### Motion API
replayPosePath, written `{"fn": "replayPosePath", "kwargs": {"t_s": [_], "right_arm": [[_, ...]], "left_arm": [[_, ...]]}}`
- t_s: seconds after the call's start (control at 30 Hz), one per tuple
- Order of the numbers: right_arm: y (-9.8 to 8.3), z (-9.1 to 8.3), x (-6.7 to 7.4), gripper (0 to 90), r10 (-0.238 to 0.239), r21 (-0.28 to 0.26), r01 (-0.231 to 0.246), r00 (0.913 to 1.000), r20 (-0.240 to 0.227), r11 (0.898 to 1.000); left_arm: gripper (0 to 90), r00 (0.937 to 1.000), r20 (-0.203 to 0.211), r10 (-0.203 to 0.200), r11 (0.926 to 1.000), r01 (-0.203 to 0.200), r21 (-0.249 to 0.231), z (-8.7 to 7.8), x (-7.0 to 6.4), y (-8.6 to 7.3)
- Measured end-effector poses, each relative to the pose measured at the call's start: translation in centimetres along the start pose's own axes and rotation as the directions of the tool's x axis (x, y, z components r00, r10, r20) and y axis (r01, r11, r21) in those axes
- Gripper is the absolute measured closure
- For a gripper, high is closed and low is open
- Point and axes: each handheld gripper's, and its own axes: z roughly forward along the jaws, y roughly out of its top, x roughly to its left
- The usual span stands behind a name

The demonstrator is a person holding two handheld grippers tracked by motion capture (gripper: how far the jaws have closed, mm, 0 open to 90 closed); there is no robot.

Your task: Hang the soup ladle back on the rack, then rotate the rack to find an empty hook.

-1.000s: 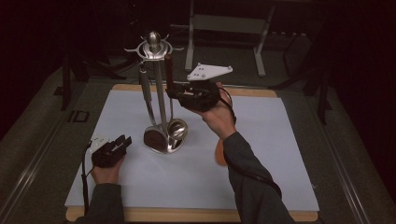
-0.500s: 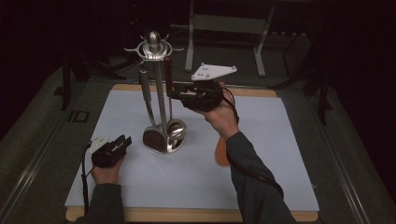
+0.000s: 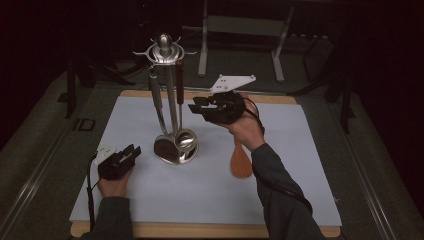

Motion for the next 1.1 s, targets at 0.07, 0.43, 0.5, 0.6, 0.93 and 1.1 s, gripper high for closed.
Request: {"fn": "replayPosePath", "kwargs": {"t_s": [0.07,0.43,0.5,0.6,0.93,1.1], "right_arm": [[-0.2,0.0,-0.1,69.5,-0.003,0.013,0.003,1.0,-0.001,1.0],[-2.2,0.2,-0.2,68.9,-0.018,0.103,0.022,0.9993,-0.033,0.994],[-2.6,0.3,-0.2,68.8,-0.022,0.119,0.026,0.9992,-0.034,0.993],[-3.3,0.3,-0.2,68.7,-0.024,0.148,0.029,0.9992,-0.033,0.989],[-6.0,0.3,-0.2,67.7,-0.047,0.246,0.045,0.9989,0.003,0.968],[-7.4,0.3,-0.5,67.5,-0.036,0.272,0.033,0.9993,0.008,0.962]], "left_arm": [[65.5,1.0,0.0,-0.002,1.0,0.002,-0.002,0.0,0.0,0.0],[65.2,0.9999,0.007,-0.014,0.9999,0.014,-0.007,0.0,0.1,0.0],[65.3,0.9999,0.009,-0.015,0.9999,0.015,-0.008,0.0,0.1,0.0],[65.2,0.9998,0.01,-0.016,0.9998,0.016,-0.011,-0.1,0.2,0.0],[65.1,0.9997,0.009,-0.021,0.9997,0.021,-0.013,-0.1,0.2,0.0],[65.1,0.9997,0.008,-0.021,0.9997,0.021,-0.014,-0.1,0.2,0.0]]}}
